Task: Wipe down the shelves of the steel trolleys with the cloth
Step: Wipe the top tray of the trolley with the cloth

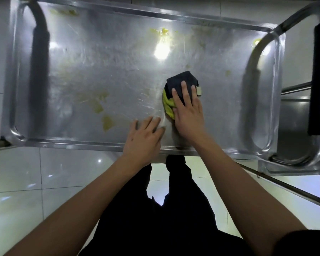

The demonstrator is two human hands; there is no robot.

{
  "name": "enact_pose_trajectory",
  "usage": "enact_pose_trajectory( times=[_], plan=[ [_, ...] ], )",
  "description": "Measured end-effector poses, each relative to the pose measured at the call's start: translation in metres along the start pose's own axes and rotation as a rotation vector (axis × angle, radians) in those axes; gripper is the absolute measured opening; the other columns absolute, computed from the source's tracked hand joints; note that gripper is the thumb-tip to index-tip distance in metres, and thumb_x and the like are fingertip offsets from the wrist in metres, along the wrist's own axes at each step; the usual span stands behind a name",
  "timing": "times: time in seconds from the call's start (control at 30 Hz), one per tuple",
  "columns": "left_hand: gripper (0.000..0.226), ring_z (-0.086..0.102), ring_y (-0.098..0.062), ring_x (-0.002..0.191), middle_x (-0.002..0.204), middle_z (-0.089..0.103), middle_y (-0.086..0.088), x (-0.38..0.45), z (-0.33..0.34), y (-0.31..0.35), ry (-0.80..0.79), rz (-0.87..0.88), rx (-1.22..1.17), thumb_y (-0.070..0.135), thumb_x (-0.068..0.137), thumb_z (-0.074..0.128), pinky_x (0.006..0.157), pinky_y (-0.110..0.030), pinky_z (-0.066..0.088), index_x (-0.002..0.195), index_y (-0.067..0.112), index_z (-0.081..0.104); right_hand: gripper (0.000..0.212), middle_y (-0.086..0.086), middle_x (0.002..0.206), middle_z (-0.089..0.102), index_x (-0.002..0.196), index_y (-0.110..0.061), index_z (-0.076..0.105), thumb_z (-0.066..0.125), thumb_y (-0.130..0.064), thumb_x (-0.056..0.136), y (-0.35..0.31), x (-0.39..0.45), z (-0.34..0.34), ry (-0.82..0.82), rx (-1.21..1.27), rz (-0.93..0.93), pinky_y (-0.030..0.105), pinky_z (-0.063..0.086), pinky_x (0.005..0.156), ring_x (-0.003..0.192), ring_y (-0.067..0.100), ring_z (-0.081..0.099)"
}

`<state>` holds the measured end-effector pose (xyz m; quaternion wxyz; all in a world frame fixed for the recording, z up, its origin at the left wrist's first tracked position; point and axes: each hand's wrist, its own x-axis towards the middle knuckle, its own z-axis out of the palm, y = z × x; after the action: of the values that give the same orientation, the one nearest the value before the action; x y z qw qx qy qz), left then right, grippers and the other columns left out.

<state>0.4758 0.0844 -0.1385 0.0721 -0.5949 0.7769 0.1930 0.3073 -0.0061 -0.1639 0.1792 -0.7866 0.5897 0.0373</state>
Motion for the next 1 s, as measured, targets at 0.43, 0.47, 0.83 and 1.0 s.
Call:
enact_pose_trajectory(
  times=[0.43, 0.47, 0.83, 1.0],
  plan=[
    [0.031, 0.038, -0.03, 0.131, 0.139, 0.046, -0.007, 0.104, -0.017, 0.129, 0.009, 0.003, -0.047, 0.033, 0.095, 0.053, 0.098, -0.046, 0.041, 0.121, 0.02, 0.062, 0.057, 0.009, 0.166, -0.004, 0.157, -0.02, 0.017, 0.035, -0.032, 0.104, 0.185, -0.043, -0.04, 0.09, 0.017, 0.271, 0.054, 0.012, 0.122, 0.152, 0.036, -0.006],
    [0.031, 0.037, -0.03, 0.132, 0.141, 0.045, -0.007, 0.108, -0.018, 0.136, -0.01, -0.027, -0.058, 0.033, 0.095, 0.053, 0.096, -0.047, 0.043, 0.121, 0.02, 0.063, 0.058, 0.009, 0.166, -0.004, 0.157, -0.02, 0.017, 0.035, -0.032, 0.104, 0.201, -0.047, -0.043, 0.101, 0.007, 0.322, 0.053, 0.012, 0.122, 0.151, 0.036, -0.005],
    [0.037, 0.034, -0.026, 0.138, 0.15, 0.043, -0.002, 0.115, -0.031, 0.144, -0.076, -0.088, -0.123, 0.034, 0.098, 0.053, 0.104, -0.044, 0.043, 0.133, 0.024, 0.062, 0.059, 0.008, 0.166, -0.002, 0.156, -0.021, 0.025, 0.044, -0.026, 0.1, 0.241, -0.049, -0.052, 0.152, 0.064, 0.405, 0.052, 0.012, 0.122, 0.151, 0.037, -0.003],
    [0.038, 0.043, -0.028, 0.135, 0.147, 0.052, -0.005, 0.133, -0.055, 0.099, 0.079, -0.138, -0.218, 0.036, 0.098, 0.053, 0.106, -0.045, 0.039, 0.131, 0.023, 0.065, 0.058, 0.005, 0.166, -0.002, 0.155, -0.022, 0.026, 0.042, -0.031, 0.1, 0.24, -0.047, -0.046, 0.16, 0.042, 0.389, 0.055, 0.014, 0.121, 0.151, 0.036, -0.003]
  ],
)
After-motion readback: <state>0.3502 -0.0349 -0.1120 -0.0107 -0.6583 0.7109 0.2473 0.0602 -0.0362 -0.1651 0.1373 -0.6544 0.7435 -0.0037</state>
